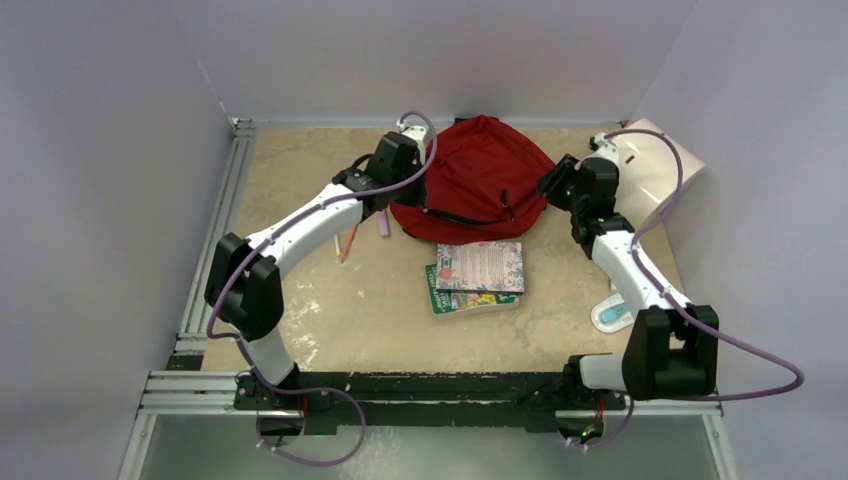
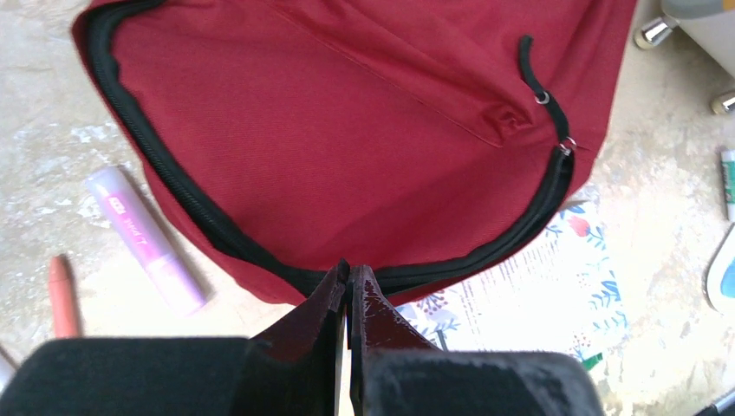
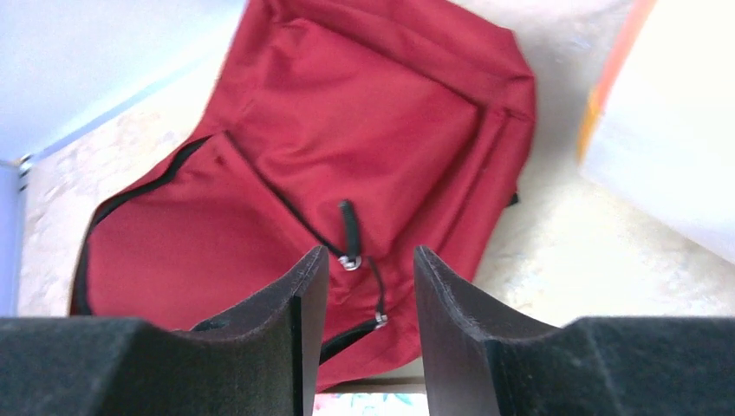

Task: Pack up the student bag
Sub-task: Unzip the student bag at the center of the board.

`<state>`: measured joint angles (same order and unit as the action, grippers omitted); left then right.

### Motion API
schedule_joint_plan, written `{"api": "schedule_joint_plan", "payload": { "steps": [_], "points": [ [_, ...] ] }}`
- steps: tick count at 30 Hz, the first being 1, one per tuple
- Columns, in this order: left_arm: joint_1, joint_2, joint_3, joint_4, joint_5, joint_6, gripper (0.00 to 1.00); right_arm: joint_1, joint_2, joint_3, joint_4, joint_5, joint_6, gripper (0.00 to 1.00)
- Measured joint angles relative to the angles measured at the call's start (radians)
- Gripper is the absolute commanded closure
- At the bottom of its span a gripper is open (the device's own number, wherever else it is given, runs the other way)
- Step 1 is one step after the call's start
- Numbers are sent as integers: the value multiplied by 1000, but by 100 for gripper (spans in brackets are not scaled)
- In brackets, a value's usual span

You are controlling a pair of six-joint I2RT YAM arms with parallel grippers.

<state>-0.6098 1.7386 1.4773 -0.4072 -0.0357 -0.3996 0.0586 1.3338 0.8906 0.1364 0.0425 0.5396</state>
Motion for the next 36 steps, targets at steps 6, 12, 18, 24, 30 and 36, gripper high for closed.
{"api": "schedule_joint_plan", "payload": {
  "steps": [6, 12, 18, 24, 30, 36],
  "points": [
    [-13, 0, 9, 2, 27, -1, 100, 36, -11, 19, -5, -148, -45, 48],
    [-12, 0, 15, 2, 45, -5, 100, 199, 13, 37, -26, -237, -90, 44],
    [-12, 0, 22, 0, 57, -11, 100, 315, 33, 30, 19, -340, -171, 36],
    [-12, 1, 26, -3, 68, -26, 100, 369, 37, 18, 89, -348, -287, 33],
    [-10, 9, 39, -6, 78, -36, 100, 433, 64, 17, 144, -348, -361, 33],
    [-3, 16, 42, -6, 93, -51, 100, 467, 124, 0, 175, -333, -396, 34]
  ]
}}
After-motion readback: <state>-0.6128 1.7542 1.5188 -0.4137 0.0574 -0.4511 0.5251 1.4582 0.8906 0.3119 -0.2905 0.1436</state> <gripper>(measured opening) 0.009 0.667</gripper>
